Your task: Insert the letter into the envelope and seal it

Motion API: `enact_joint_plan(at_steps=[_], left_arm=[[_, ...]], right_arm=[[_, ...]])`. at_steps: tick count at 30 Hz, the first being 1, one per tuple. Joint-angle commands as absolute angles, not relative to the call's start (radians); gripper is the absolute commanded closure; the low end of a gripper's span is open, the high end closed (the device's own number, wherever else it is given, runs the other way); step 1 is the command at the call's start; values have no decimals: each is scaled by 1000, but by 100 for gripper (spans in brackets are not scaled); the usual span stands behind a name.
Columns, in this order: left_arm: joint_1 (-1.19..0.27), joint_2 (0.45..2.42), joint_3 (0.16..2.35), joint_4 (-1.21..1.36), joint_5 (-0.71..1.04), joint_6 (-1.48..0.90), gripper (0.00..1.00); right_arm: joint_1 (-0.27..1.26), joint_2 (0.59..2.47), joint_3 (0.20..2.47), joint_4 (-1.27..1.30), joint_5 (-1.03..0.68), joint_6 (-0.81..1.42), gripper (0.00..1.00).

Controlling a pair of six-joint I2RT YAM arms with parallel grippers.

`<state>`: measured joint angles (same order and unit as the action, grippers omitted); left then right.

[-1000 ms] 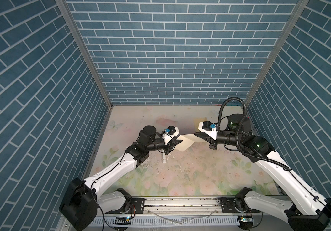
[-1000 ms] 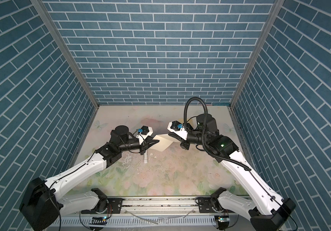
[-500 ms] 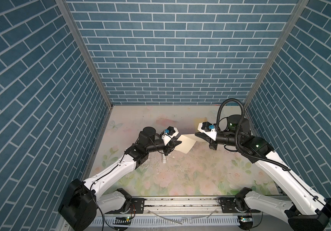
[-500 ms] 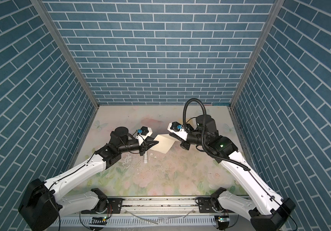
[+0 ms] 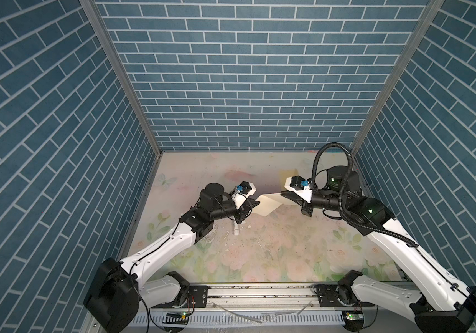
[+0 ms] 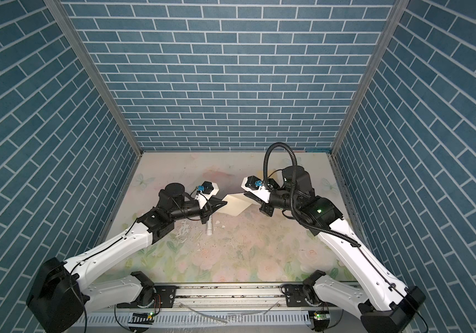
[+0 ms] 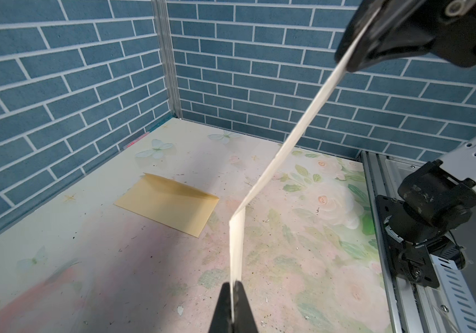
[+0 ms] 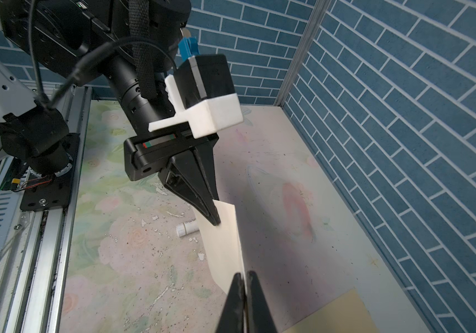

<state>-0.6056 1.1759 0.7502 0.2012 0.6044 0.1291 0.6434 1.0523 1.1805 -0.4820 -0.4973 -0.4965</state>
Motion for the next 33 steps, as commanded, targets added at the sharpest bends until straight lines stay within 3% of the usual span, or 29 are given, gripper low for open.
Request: enact_joint_plan(at_steps=[1, 6, 10, 18, 33], left_arm=[[-606, 1152, 730, 220, 538, 118, 100], [-606, 1128, 709, 226, 512, 145, 100], [-606, 1114, 701, 275, 573, 147, 100], [-606, 1095, 658, 359, 695, 114, 100], [-606, 1094, 658, 380, 766, 86, 100]], right_arm=[[647, 1015, 1154, -465, -528, -510, 72], [646, 949, 1169, -474, -596, -468, 46], [644, 943, 1180, -484, -565, -472, 39], [644, 1116, 1277, -594, -601, -503, 39], [645, 1296, 1338, -593, -748, -505, 50]])
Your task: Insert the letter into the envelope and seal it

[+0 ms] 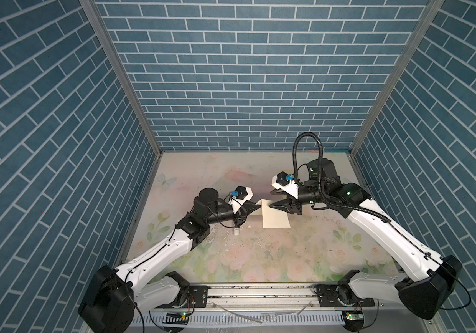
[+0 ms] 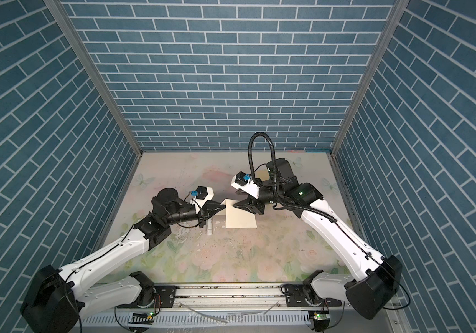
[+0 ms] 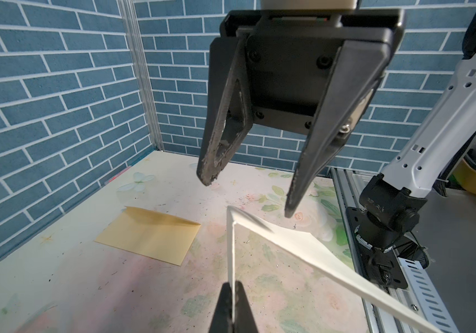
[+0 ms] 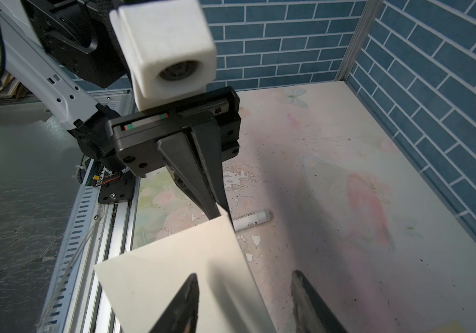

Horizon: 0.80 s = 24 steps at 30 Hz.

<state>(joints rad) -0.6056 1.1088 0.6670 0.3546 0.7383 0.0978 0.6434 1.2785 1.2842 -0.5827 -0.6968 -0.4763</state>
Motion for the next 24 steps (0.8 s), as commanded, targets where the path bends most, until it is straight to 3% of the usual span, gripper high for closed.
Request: enact_joint_plan(at_steps=[1, 9, 24], left_arm=[[-606, 1094, 658, 381, 767, 86, 100], [-606, 1086, 664, 367, 761, 94, 100], [-606, 1111, 687, 368, 779, 87, 100]], right_arm=[[646, 1302, 1340, -595, -754, -505, 51], [646, 1328, 1344, -600, -793, -504, 67], [649, 1328, 1335, -589, -817, -497, 86]])
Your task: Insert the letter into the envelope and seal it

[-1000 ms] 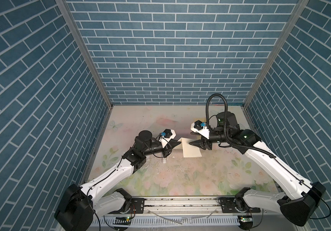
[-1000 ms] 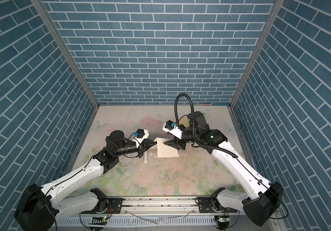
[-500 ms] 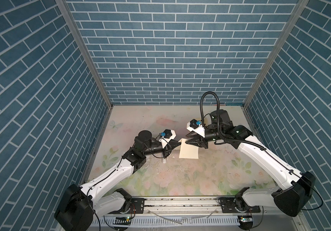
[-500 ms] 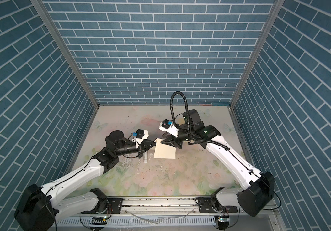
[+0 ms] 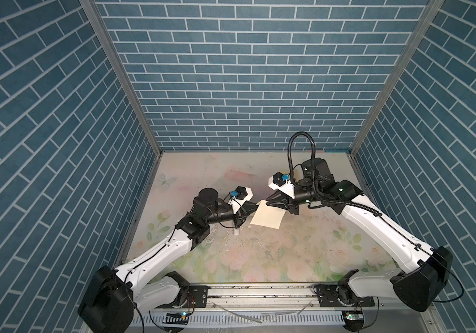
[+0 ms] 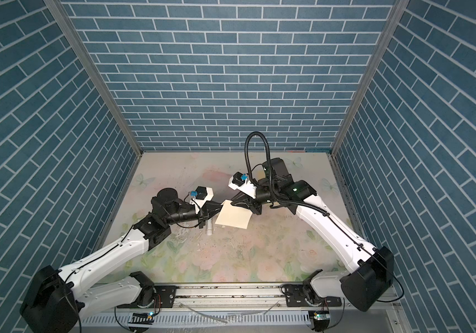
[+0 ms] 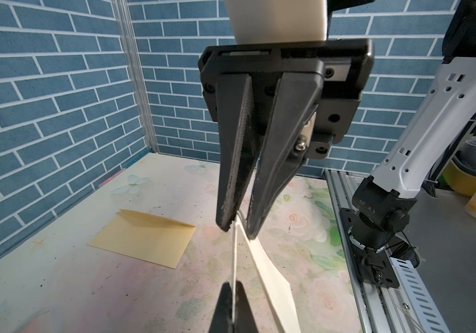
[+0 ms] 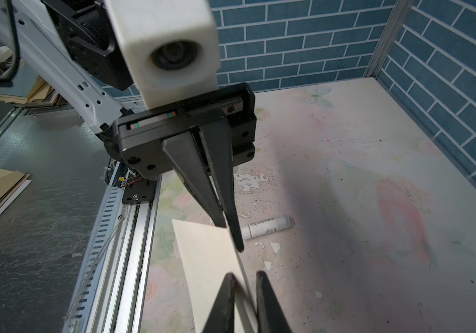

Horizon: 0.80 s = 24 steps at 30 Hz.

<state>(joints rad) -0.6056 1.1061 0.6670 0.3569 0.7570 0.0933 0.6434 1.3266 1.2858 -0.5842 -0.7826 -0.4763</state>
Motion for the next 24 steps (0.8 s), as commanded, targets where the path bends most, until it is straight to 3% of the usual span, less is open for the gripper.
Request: enact_joint_plan(at_steps=[1, 15, 24], left_arm=[[-606, 1114, 688, 368, 780, 85, 100], [-606, 1117, 688, 374, 794, 74, 100], [-606, 1119, 690, 379, 794, 72, 100]], right_arm=[[650, 1328, 1336, -588, -817, -496, 87], [654, 1302, 1315, -571, -813, -494, 100], [653, 1301, 1304, -568, -815, -497, 100]])
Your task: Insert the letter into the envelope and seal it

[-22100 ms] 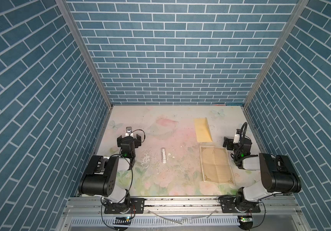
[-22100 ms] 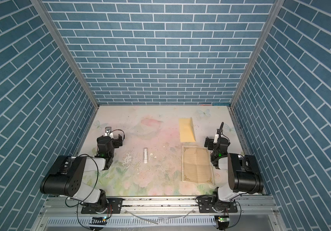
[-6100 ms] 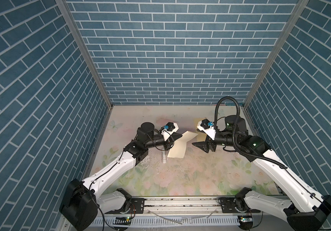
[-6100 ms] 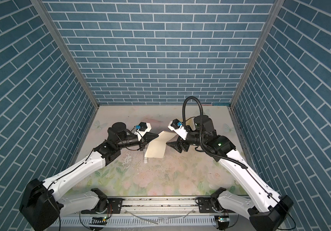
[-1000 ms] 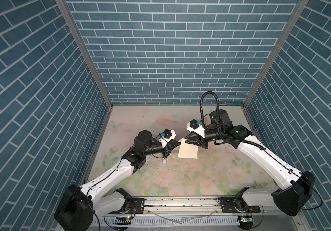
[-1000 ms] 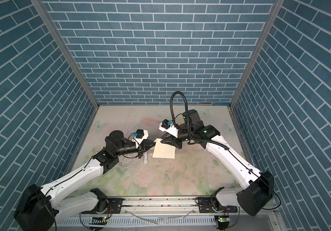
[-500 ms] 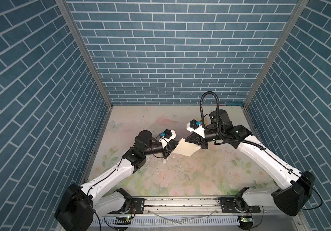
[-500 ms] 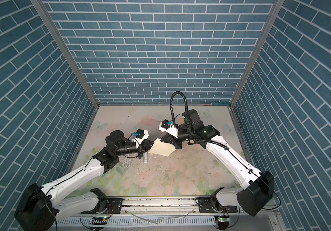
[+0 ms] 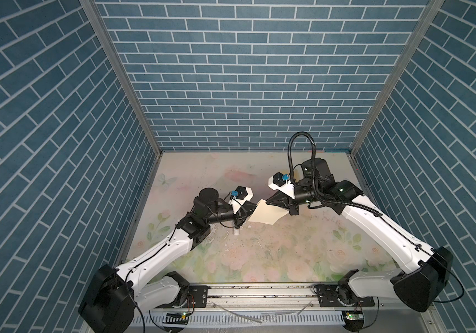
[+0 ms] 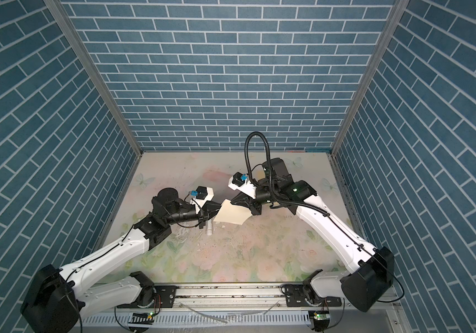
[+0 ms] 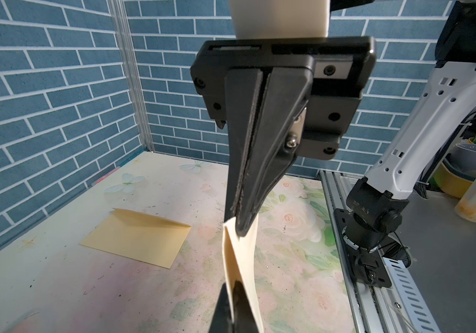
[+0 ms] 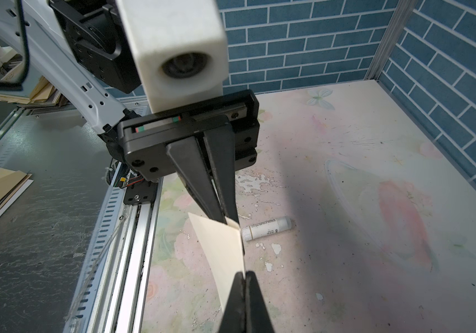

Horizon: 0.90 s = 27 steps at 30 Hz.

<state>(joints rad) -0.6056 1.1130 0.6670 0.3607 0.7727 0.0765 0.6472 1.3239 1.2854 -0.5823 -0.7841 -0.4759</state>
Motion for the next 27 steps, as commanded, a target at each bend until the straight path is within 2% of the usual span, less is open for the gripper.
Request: enact_joint_plan(at_steps=[1, 3, 5, 6, 8, 13, 19, 22, 27], left_arm=[[-606, 1118, 689, 379, 793, 72, 100], [-606, 1115, 689, 380, 788, 74, 98], [-606, 1106, 687, 364, 775, 81, 85], [-606, 1098, 687, 348, 766, 92, 82], [-606, 1070, 682, 312, 735, 118, 70], [-604, 966, 675, 216, 653, 195, 48], [-603, 837, 676, 148, 608, 248, 10], [-603, 814, 679, 173, 638, 236, 3], [-603, 874, 694, 228, 702, 190, 3]], right_arm=[[654, 1300, 1303, -566, -814, -496, 100], [653, 1298, 1301, -563, -805, -500, 100], [653, 1294, 1298, -565, -785, -504, 100], [653, 1291, 1295, -566, -773, -505, 100], [654, 1277, 1284, -572, -746, -519, 100], [653, 1237, 1267, -591, -688, -543, 100], [653, 1212, 1267, -639, -625, -567, 100], [656, 1218, 1272, -641, -647, -566, 100], [693, 1254, 1298, -648, -652, -565, 100]])
